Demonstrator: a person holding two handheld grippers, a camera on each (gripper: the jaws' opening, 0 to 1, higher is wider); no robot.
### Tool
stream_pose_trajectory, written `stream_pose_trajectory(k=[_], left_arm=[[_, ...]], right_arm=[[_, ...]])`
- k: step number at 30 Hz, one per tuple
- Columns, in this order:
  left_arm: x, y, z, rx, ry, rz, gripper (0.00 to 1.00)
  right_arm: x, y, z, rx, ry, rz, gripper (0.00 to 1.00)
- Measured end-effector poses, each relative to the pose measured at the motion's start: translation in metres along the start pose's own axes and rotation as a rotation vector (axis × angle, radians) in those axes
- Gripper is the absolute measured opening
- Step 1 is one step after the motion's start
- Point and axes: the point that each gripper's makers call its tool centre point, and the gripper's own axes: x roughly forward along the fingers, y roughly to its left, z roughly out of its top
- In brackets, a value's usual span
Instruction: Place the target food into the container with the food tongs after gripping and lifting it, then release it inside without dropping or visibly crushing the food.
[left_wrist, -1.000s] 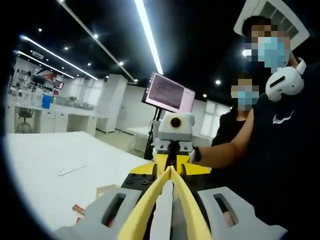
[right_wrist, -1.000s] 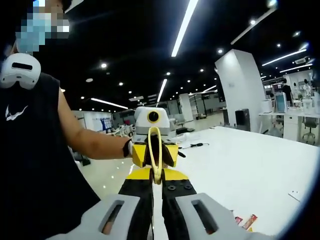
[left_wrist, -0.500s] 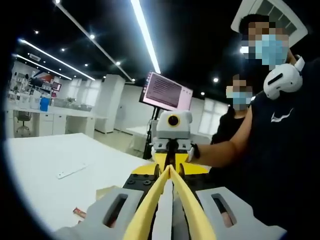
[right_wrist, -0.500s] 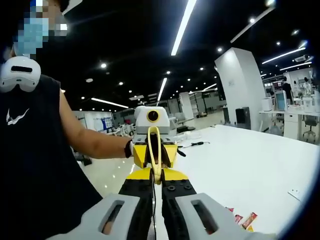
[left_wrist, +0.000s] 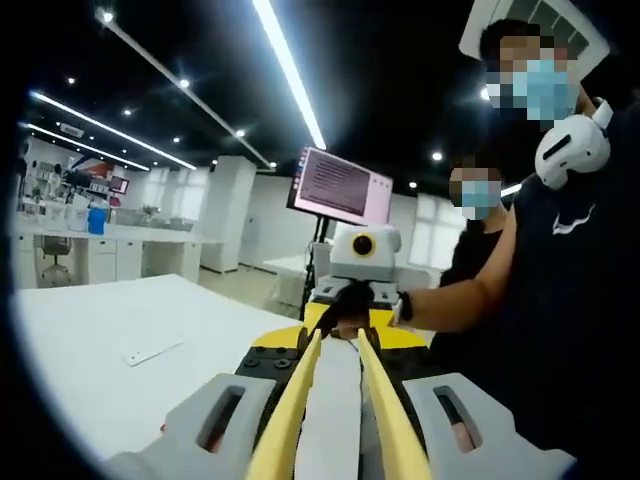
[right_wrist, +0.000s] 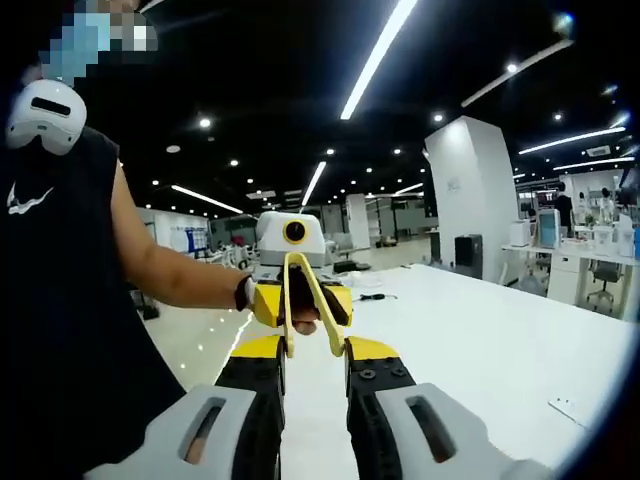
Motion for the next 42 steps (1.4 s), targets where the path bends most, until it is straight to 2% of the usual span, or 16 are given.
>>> stream_pose_trajectory(k=[3, 7, 9, 11, 12, 16, 19, 21, 23, 26, 28, 31, 34, 37, 39, 42], left_arm=[[-0.006, 0.004, 0.0, -0.009, 0.013, 0.024, 0.22], [-0.013, 0.008, 0.004, 0.021, 0.011, 0.042, 0.23], [-0.016, 0.011, 0.005, 0.058, 0.013, 0.055, 0.23], [-0.02, 0.021, 0.002, 0.109, 0.047, 0.094, 0.23], [-0.021, 0.022, 0.001, 0.115, 0.054, 0.101, 0.24], [-0.031, 0.032, 0.003, 0.13, 0.055, 0.124, 0.24], [-0.035, 0.04, -0.006, 0.141, 0.106, 0.159, 0.24], [-0.035, 0.038, -0.01, 0.136, 0.101, 0.152, 0.24], [-0.035, 0.039, -0.014, 0.145, 0.099, 0.159, 0.24], [-0.036, 0.043, -0.017, 0.148, 0.109, 0.164, 0.24], [-0.038, 0.045, -0.014, 0.163, 0.123, 0.165, 0.23], [-0.039, 0.044, 0.003, 0.189, 0.137, 0.161, 0.23], [-0.041, 0.046, 0.023, 0.253, 0.189, 0.192, 0.23], [-0.042, 0.04, 0.065, 0.263, 0.122, 0.184, 0.23], [-0.046, 0.042, 0.081, 0.305, 0.119, 0.194, 0.24], [-0.048, 0.043, 0.082, 0.314, 0.133, 0.204, 0.23]], right_arm=[[-0.009, -0.008, -0.01, -0.007, 0.03, -0.056, 0.25], [-0.027, -0.024, -0.027, -0.009, 0.058, -0.167, 0.41], [-0.038, -0.035, -0.035, -0.019, 0.073, -0.244, 0.57], [-0.05, -0.044, -0.045, -0.023, 0.069, -0.312, 0.78], [-0.06, -0.049, -0.054, -0.01, 0.082, -0.361, 0.84], [-0.089, -0.06, -0.083, -0.007, 0.133, -0.453, 1.0], [-0.114, -0.064, -0.108, -0.023, 0.188, -0.534, 0.99], [-0.131, -0.067, -0.123, 0.0, 0.189, -0.615, 1.0], [-0.14, -0.062, -0.14, 0.009, 0.198, -0.624, 1.0], [-0.154, -0.051, -0.183, 0.023, 0.318, -0.651, 1.0], [-0.161, -0.043, -0.204, 0.059, 0.34, -0.664, 1.0], [-0.17, -0.036, -0.227, 0.068, 0.38, -0.69, 1.0], [-0.173, -0.032, -0.238, 0.079, 0.388, -0.701, 1.0], [-0.172, -0.031, -0.244, 0.086, 0.425, -0.698, 1.0], [-0.17, -0.032, -0.238, 0.058, 0.402, -0.69, 1.0], [-0.171, -0.032, -0.237, 0.065, 0.404, -0.69, 1.0]])
